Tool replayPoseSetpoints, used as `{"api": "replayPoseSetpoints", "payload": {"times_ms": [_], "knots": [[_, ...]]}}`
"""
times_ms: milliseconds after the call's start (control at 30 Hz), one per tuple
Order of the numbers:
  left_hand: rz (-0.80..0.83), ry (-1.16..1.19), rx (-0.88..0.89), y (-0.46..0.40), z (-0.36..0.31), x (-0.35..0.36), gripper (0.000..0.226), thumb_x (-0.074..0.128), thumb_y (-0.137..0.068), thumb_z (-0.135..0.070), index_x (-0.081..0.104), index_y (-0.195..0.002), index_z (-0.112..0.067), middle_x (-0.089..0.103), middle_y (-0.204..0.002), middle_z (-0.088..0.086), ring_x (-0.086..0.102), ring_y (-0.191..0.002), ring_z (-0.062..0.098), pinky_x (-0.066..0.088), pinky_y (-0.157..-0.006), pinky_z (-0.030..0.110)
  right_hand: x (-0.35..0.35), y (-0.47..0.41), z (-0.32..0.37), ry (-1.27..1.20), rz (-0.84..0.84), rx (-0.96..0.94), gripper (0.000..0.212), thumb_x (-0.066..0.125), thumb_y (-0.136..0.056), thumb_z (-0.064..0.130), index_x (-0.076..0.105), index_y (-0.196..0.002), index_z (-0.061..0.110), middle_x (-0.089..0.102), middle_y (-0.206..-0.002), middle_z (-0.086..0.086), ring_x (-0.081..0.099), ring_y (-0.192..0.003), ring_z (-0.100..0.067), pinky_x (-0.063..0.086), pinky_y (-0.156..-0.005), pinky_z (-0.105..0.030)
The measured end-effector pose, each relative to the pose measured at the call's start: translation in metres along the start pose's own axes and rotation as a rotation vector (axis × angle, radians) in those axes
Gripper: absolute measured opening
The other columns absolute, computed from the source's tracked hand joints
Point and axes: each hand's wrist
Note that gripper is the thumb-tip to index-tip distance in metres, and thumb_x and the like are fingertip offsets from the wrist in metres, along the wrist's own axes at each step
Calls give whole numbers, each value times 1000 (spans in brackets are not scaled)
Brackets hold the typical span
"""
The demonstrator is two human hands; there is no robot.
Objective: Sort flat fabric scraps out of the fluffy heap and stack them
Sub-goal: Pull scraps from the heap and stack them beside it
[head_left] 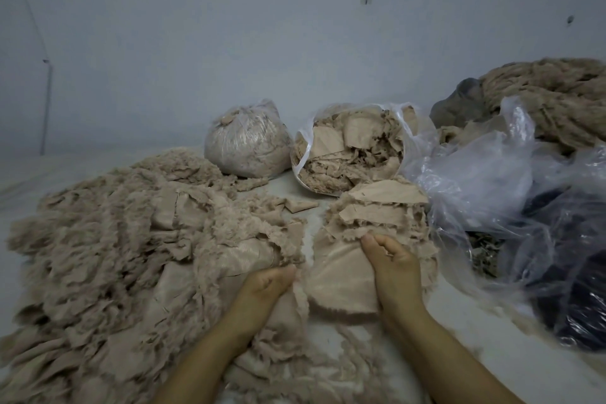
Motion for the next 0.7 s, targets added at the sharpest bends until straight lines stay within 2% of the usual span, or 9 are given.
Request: {"api": "replayPoseSetpoints", "payload": {"times_ms": [67, 167, 267, 367, 433, 500, 567, 633, 700], "knots": [[62, -47, -36, 0, 0, -3, 29, 64, -71, -44, 67, -57, -19, 62, -58, -1, 53, -57, 13, 43, -55, 20, 0, -1, 2, -39, -14, 1, 25, 65, -89, 19, 74, -67, 29, 69, -65, 15, 59, -55, 4, 47, -52, -12], [219, -162, 0, 4, -2, -4, 20, 73, -71, -31, 70, -54, -21, 51, -48, -9, 42, -47, 3, 34, -50, 17, 0, -10, 13, -65, -47, -2, 21, 68, -87, 17, 72, -72, 32, 71, -71, 20, 63, -63, 8, 48, -57, -10], [146, -89, 23, 3, -2, -4, 29, 70, -75, -21, 65, -46, -21, 47, -45, -13, 41, -44, -2, 34, -48, 13, 1, -34, 40, 22, -48, -108, 20, 68, -87, 20, 68, -77, 37, 69, -72, 26, 63, -71, 13, 46, -61, -4], [77, -58, 51, 0, 1, -1, 38, 67, -81, -11, 66, -44, -21, 50, -43, -13, 45, -43, -5, 36, -47, 11, 0, -73, 71, 135, -95, -97, 11, 62, -92, 27, 68, -82, 29, 70, -90, 4, 64, -91, -16, 52, -75, -29], [66, -67, 56, -1, 3, -1, 34, 66, -83, -14, 69, -49, -17, 50, -44, -13, 45, -44, -5, 36, -48, 10, -5, -100, 86, 319, -131, -54, 19, 56, -94, 31, 65, -106, 19, 65, -110, -7, 57, -99, -25, 46, -77, -31], [52, -85, 67, -1, 5, -1, 39, 66, -80, -28, 55, -44, -16, 39, -46, -14, 36, -44, -1, 31, -48, 12, -16, -110, 91, 670, -137, -19, 39, 55, -93, 35, 50, -128, 18, 54, -125, -12, 49, -109, -29, 42, -84, -36], [5, -78, 78, -3, 6, -2, 36, 64, -74, -40, 45, -50, -21, 33, -51, -9, 31, -48, 4, 29, -48, 15, -15, -91, 87, 751, -150, -136, 38, 57, -91, 35, 48, -126, 21, 51, -123, -10, 48, -113, -28, 43, -89, -40], [-22, -57, 110, -5, 7, -2, 35, 61, -76, -42, 51, -58, -15, 37, -55, -5, 36, -52, 6, 32, -51, 17, -6, -53, 70, 592, -3, -200, 19, 59, -89, 38, 53, -105, 31, 59, -106, -1, 57, -92, -16, 49, -75, -32], [-17, -15, 130, -5, 6, 0, 31, 58, -79, -39, 63, -63, -13, 52, -59, -4, 48, -56, 6, 40, -55, 16, 10, -3, 48, 411, 345, -7, 25, 66, -80, 53, 53, -95, 36, 62, -89, 8, 61, -76, -10, 49, -65, -26]]}}
Point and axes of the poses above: each hand's wrist, its own y-axis away from the middle knuckle, its own x-axis out of the palm, z = x × y
